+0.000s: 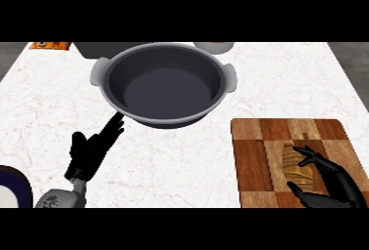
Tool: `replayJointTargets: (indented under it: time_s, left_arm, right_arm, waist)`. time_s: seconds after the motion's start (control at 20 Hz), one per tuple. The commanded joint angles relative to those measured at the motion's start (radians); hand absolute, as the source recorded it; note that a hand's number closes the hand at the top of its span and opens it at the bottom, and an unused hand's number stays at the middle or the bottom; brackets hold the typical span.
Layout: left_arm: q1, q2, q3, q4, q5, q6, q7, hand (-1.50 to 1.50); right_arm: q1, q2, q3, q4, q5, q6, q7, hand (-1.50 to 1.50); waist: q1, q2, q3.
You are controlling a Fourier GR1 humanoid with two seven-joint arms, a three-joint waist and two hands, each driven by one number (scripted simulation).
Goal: Pick the croissant from the cutting board and place it in the pot
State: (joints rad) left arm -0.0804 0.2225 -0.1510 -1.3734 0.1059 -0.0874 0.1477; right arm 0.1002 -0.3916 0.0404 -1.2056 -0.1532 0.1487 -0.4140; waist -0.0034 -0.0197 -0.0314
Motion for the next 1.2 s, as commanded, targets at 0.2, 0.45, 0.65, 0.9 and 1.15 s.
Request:
replayJointTargets:
  time_s: [0.2,0.45,0.65,0.9,1.15]
  left_arm:
    - [-0.024,-0.025,0.001,0.033,-0.009,-0.006,-0.016,0.00]
    - [-0.079,-0.002,0.009,0.038,0.004,-0.041,-0.004,0.00]
    - [-0.078,-0.032,-0.025,0.016,-0.018,-0.027,0.007,0.00]
    - [-0.055,-0.031,-0.004,-0.003,-0.015,-0.012,0.031,0.00]
    - [-0.035,-0.035,0.007,0.048,-0.024,-0.035,-0.054,0.00]
  right_arm:
    - [-0.007,0.101,0.029,0.074,0.032,-0.022,-0.104,1.50]
    - [-0.353,-0.013,0.035,0.234,0.017,0.195,-0.047,1.50]
    - [-0.533,-0.033,0.035,0.407,0.090,0.243,-0.188,1.50]
    - [-0.717,-0.060,0.021,0.630,0.175,0.263,-0.324,1.50]
    - [-0.822,-0.045,0.042,0.736,0.280,0.160,-0.410,1.50]
  waist:
    - [0.001,0.021,0.032]
    - [0.083,0.044,0.036]
    - [0.082,0.042,0.037]
    - [0.048,0.031,0.034]
    - [0.035,0.030,0.033]
